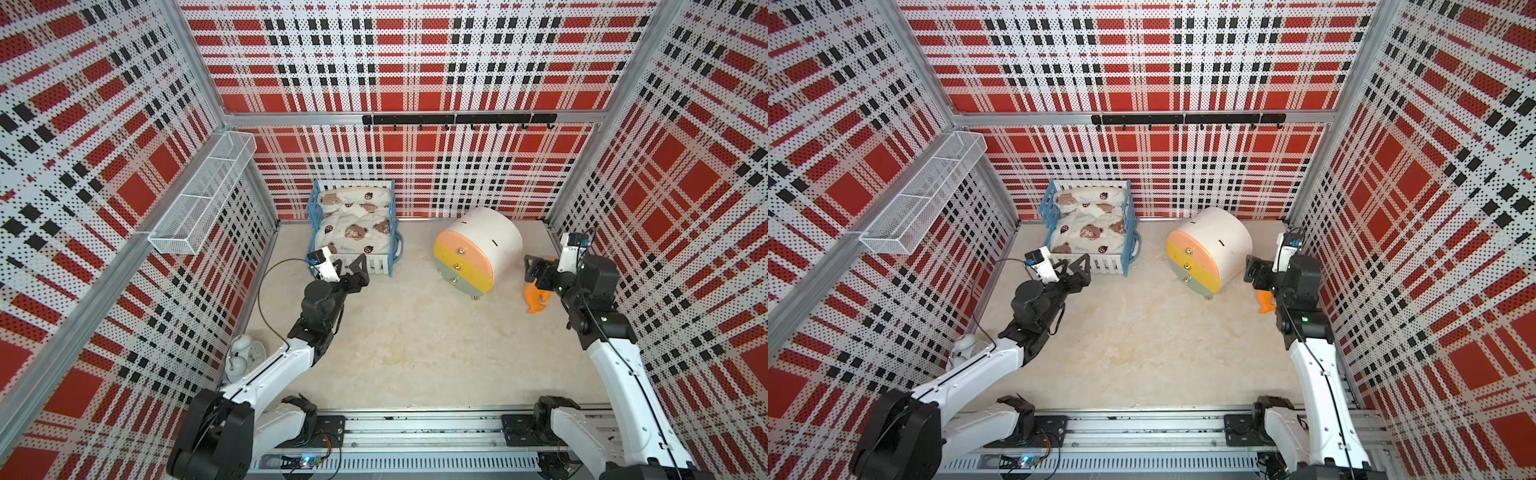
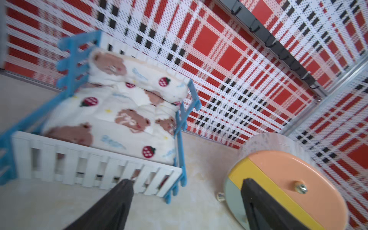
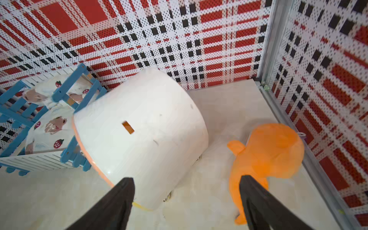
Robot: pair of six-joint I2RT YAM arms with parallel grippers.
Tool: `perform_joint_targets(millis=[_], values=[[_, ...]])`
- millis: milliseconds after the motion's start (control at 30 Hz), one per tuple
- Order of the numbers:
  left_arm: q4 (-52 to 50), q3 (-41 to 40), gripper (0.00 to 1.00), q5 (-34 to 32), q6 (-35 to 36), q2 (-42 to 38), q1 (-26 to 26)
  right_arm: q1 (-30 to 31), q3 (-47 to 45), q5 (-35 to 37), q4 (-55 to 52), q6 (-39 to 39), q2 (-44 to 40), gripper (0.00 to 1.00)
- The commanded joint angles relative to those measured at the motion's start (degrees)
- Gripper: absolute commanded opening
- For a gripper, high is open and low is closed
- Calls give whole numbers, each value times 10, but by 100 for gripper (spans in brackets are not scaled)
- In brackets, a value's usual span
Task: Put the paint cans in the drawer according to color
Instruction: Reset both arms
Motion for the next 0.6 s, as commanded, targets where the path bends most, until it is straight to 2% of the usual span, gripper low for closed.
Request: perform_joint_targets(millis=[0,67,167,200,267,300,333,400,467,567], values=[[-2,-52,94,-91,52,-33,21,-1,-81,25,112,12,-14,93],[61,-90,95,-103,81,-26,35,-2,-143,46,181,15,-14,94],[100,-117,94,-117,105,-2,91,-1,-225,56,307,7,1,94],[115,-125,94,-133,102,4,106,-2,-248,56,318,6,6,94],[116,-133,94,-105,92,-3,151,-2,-295,56,318,6,21,94],[140,-145,94,-123,102,-9,159,-2,-321,56,318,6,33,94],[161,-158,94,-143,111,-11,162,-2,-336,132,538,-2,45,95],[204,-183,94,-165,124,-2,171,-1,-384,137,670,-23,87,95],[223,-191,94,-167,127,26,185,-2,-397,126,739,-33,128,95],[255,-196,96,-164,133,73,208,-1,-384,122,771,-41,189,95]])
